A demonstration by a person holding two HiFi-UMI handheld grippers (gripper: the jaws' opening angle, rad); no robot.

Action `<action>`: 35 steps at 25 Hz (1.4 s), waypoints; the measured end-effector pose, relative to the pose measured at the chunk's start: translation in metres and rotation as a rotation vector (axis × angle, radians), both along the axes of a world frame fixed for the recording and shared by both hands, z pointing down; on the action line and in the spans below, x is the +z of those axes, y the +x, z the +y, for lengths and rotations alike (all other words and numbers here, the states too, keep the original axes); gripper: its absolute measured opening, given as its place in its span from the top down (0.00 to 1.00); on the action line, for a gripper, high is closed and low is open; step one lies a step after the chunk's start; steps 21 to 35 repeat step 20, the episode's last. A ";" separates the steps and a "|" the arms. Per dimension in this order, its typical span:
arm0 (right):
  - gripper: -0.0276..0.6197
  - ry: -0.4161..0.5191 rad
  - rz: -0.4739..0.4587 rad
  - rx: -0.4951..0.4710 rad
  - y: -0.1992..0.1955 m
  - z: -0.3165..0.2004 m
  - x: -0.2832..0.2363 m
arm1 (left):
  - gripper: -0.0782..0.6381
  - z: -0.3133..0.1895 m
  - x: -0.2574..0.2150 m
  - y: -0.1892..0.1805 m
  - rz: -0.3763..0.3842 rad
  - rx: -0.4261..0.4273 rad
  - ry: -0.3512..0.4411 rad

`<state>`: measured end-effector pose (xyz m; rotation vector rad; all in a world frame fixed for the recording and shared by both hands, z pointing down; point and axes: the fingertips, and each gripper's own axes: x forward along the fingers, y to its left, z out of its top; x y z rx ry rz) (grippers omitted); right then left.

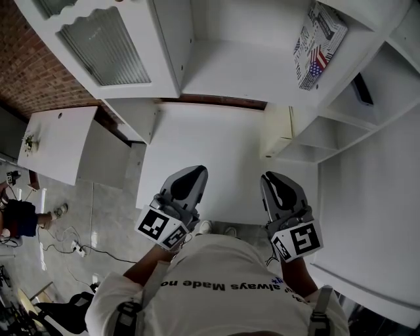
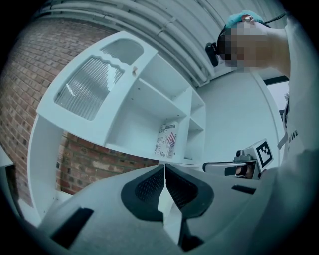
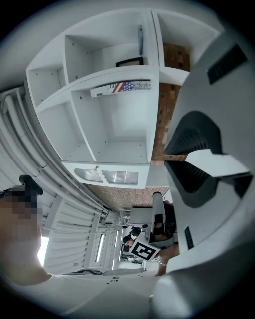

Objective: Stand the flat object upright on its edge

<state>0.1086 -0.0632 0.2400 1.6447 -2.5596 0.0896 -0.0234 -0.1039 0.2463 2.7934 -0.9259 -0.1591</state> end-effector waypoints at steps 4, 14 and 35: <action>0.89 0.006 0.001 0.007 0.002 0.000 -0.001 | 0.87 0.001 -0.004 0.003 0.007 0.008 0.007; 0.89 0.001 -0.008 0.011 0.005 0.003 0.007 | 0.87 0.006 -0.002 0.009 0.000 0.020 -0.003; 0.89 -0.003 -0.015 0.008 0.007 0.006 0.008 | 0.87 0.009 -0.003 0.012 -0.001 0.023 -0.004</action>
